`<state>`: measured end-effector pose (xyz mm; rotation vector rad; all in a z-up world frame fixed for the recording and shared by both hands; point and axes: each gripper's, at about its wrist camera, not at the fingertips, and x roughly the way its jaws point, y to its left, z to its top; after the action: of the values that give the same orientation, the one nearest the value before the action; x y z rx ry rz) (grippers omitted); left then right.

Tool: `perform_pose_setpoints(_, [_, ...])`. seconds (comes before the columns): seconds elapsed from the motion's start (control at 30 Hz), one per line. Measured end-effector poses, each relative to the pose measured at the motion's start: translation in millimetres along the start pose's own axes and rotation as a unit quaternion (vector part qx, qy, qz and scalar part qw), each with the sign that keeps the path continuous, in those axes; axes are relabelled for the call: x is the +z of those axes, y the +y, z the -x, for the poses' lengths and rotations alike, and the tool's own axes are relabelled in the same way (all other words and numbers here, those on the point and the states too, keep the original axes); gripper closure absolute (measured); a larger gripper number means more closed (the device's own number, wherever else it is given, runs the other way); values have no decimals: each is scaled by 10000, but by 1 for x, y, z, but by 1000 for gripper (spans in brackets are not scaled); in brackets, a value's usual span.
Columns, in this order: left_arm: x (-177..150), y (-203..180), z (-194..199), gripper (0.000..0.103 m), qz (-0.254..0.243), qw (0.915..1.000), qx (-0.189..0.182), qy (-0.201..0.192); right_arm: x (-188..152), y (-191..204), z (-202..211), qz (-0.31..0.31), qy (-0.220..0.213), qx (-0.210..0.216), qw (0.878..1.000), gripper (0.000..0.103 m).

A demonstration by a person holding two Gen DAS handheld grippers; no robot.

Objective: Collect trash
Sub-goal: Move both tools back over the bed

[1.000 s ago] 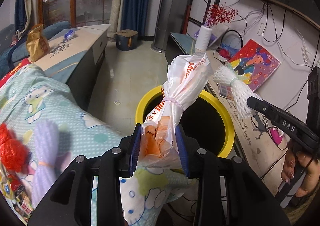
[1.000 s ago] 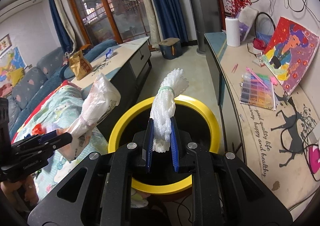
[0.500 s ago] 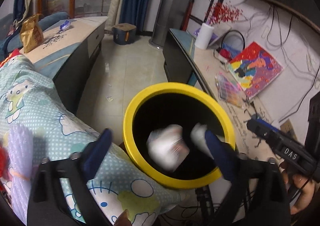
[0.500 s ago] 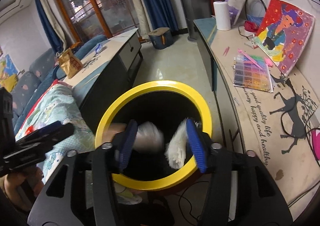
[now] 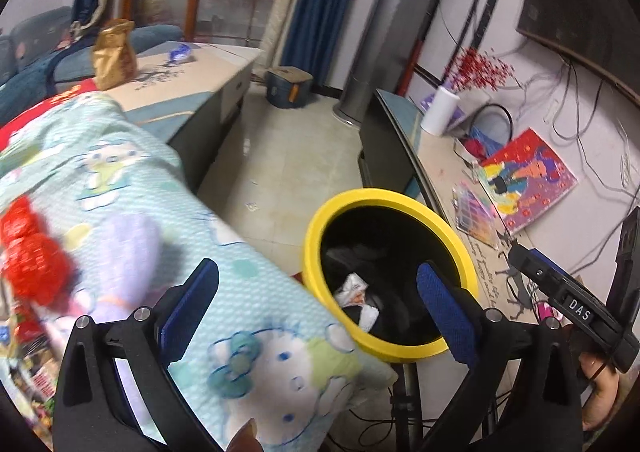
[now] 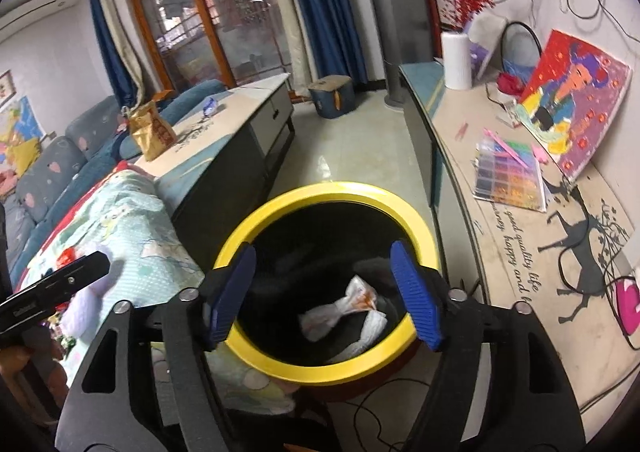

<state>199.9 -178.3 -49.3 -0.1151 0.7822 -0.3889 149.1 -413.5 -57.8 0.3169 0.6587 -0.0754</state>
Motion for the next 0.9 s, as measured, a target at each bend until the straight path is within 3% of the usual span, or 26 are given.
perform_pose_setpoints(0.4, [-9, 33, 66, 6, 266, 9963, 496, -647, -4, 53, 14, 402, -36, 493, 9980, 37])
perform_pose_setpoints(0.9, [-20, 71, 118, 6, 439, 9877, 1003, -1116, -19, 118, 30, 881, -6, 1098, 9900, 35])
